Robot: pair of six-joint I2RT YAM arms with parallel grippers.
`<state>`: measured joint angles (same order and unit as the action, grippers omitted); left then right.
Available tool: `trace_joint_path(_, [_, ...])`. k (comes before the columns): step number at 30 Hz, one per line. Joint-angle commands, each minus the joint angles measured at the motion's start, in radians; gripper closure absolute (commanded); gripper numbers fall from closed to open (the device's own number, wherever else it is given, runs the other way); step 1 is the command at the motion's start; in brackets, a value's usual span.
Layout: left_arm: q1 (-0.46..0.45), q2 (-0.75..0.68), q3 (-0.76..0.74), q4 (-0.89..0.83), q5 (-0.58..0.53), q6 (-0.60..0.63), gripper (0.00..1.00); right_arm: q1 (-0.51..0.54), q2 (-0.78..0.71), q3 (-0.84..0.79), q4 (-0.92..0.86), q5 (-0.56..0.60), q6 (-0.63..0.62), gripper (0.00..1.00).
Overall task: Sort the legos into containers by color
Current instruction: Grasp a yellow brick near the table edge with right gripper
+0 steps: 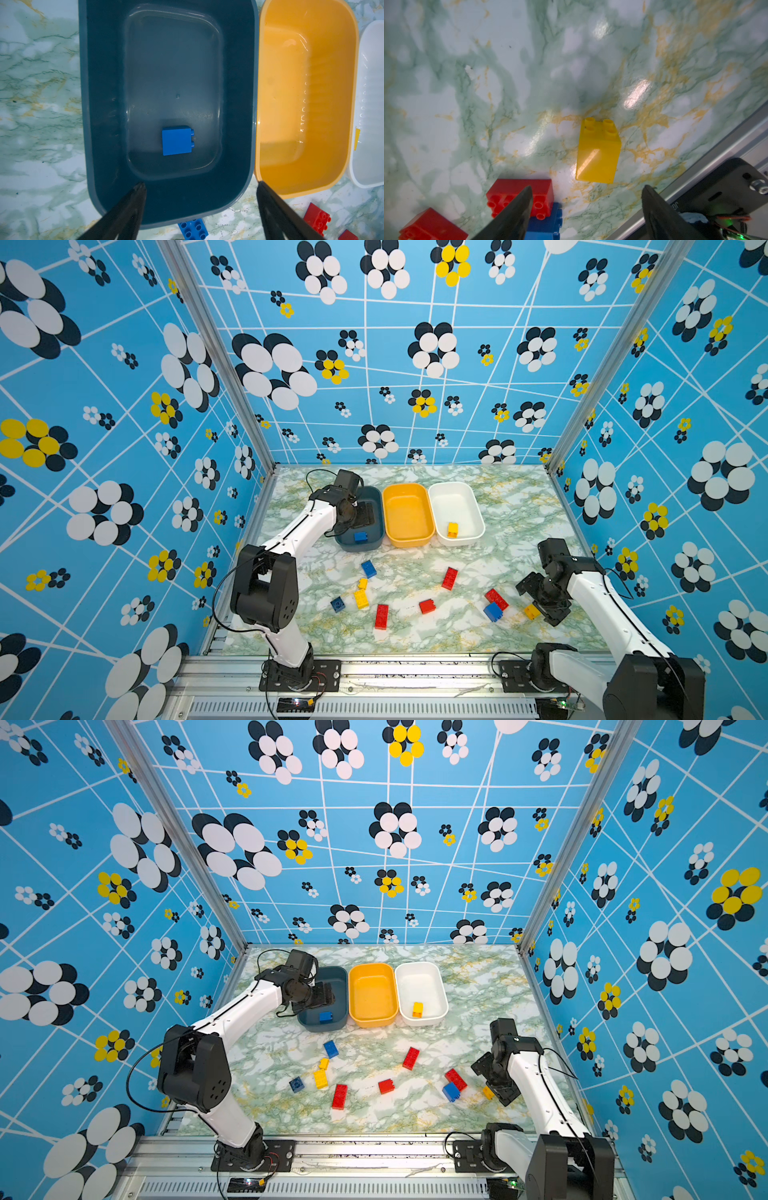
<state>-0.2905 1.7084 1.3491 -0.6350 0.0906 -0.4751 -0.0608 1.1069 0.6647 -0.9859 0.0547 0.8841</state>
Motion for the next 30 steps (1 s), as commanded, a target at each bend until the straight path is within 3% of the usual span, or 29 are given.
trace_joint_path(1, [-0.008,-0.042,-0.011,-0.013,0.011,0.002,0.14,-0.018,0.021,-0.035,0.039,0.019,0.01,0.18])
trace_joint_path(15, [-0.007,-0.069,-0.023,-0.02,0.0,0.003,0.13,-0.057,0.134,-0.057,0.16,0.037,-0.028,0.35])
trace_joint_path(20, [-0.004,-0.085,-0.035,-0.016,-0.007,-0.004,0.13,-0.057,0.148,-0.052,0.176,0.024,-0.031,0.58])
trace_joint_path(24, [-0.005,-0.093,-0.044,-0.012,-0.011,-0.012,0.13,-0.057,0.166,-0.043,0.181,-0.001,-0.04,0.7])
trace_joint_path(30, [-0.005,-0.107,-0.056,-0.01,-0.013,-0.019,0.13,-0.057,0.167,-0.012,0.169,-0.027,-0.064,0.76])
